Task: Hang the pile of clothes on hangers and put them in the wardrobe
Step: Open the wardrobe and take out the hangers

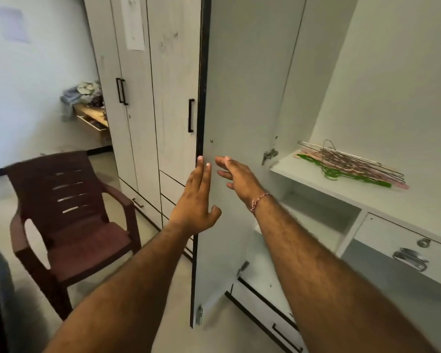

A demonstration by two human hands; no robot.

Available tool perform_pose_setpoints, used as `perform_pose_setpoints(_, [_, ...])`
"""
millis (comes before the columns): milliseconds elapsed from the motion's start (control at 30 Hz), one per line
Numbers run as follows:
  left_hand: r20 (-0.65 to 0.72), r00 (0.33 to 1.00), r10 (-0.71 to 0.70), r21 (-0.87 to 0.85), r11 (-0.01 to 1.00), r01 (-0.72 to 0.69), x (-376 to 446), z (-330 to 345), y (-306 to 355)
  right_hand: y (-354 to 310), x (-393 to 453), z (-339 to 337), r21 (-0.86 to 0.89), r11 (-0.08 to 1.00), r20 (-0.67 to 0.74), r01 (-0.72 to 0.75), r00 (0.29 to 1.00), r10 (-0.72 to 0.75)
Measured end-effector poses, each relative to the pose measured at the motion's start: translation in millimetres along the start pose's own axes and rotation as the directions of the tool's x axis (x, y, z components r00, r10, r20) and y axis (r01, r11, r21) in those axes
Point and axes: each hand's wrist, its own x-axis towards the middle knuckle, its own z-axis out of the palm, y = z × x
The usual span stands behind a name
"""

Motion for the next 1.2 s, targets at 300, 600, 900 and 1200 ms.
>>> perform_pose_setpoints(300, [-0.021,0.984,-0.174,0.157,0.972,0.175,29.1,19.7,-53.4,5.4,54.6,11.3,-0.023,1.0,-0.145,0.018,0.989,-0.022])
perform_pose_setpoints(600, [0.116,0.993,-0.035,0.423,0.906,-0.018,81.7,103.2,-40.3,35.3,89.8,-44.8,-0.148,0.983,-0.255,-0.112,0.964,0.071])
perform_pose_setpoints(900, [0.194,0.973,0.123,-0.407,0.913,-0.034,185.6,191.3,60.0,95.1,74.9,-208.1,-0.17,0.937,-0.583,-0.306,0.798,0.155])
perform_pose_setpoints(1200, [0.764,0.611,-0.207,-0.643,-0.32,0.696,328.6,285.8,183.5,169.6,80.4,-401.5,-0.306,0.861,-0.686,-0.407,0.721,0.097])
